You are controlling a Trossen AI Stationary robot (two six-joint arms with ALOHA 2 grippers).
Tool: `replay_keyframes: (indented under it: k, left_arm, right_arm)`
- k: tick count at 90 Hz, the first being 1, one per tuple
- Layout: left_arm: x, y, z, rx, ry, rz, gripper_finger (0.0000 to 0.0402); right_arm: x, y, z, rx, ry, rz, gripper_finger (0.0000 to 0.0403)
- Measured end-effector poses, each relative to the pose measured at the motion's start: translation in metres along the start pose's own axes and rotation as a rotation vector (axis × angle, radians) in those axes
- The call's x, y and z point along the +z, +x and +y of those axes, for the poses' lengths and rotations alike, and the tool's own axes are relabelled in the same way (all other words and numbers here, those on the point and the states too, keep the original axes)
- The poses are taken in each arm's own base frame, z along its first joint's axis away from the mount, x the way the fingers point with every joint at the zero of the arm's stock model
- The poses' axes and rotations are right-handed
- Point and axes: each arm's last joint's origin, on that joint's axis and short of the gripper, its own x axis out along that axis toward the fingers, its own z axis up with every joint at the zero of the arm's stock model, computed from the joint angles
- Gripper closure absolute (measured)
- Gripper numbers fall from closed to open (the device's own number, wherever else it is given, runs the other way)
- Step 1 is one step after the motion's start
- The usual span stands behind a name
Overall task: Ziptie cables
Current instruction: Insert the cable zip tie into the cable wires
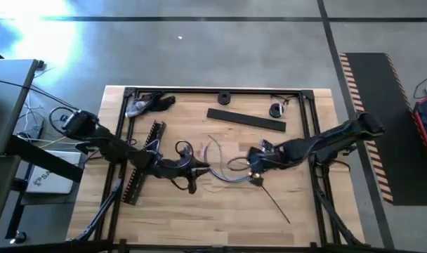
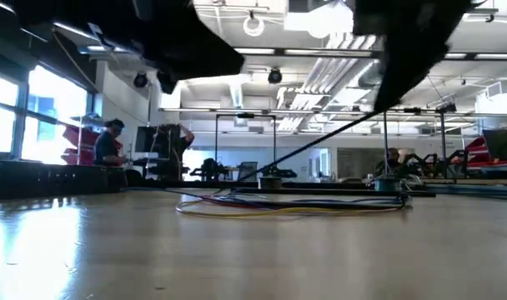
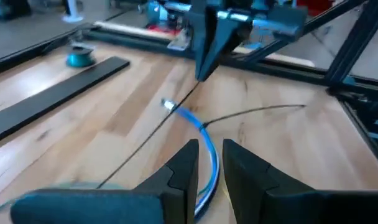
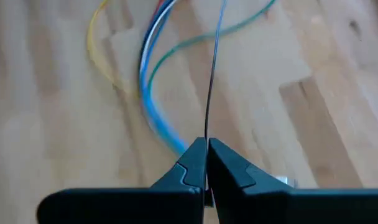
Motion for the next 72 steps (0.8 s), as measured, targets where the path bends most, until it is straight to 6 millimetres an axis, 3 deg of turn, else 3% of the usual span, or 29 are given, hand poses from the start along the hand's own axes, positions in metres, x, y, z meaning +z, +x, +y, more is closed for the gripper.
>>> replay_keyframes:
  k: [12, 31, 45, 57, 72]
  left_arm:
    - [0.003, 0.016, -0.008, 0.005, 0.055, -0.001, 0.0346]
    - [0.009, 0.029, -0.017, -0.01, 0.062, -0.013, 0.0346]
    - [0.014, 0.03, -0.021, -0.067, 0.058, -0.009, 0.0346]
    - [0.018, 0.03, -0.024, -0.089, 0.06, -0.018, 0.0346]
    - [0.021, 0.029, -0.031, -0.123, 0.064, -0.014, 0.0346]
  right_arm:
    - [-0.007, -0.04, 0.022, -0.014, -0.108, 0.096, 0.0403]
    - [-0.013, -0.101, 0.063, 0.115, -0.259, 0.147, 0.0403]
    - [-0.018, -0.128, 0.093, 0.215, -0.301, 0.144, 0.0403]
    - [-0.024, -0.126, 0.111, 0.188, -0.284, 0.135, 0.0403]
    - [-0.051, -0.091, 0.114, 0.06, -0.298, 0.223, 0.0386]
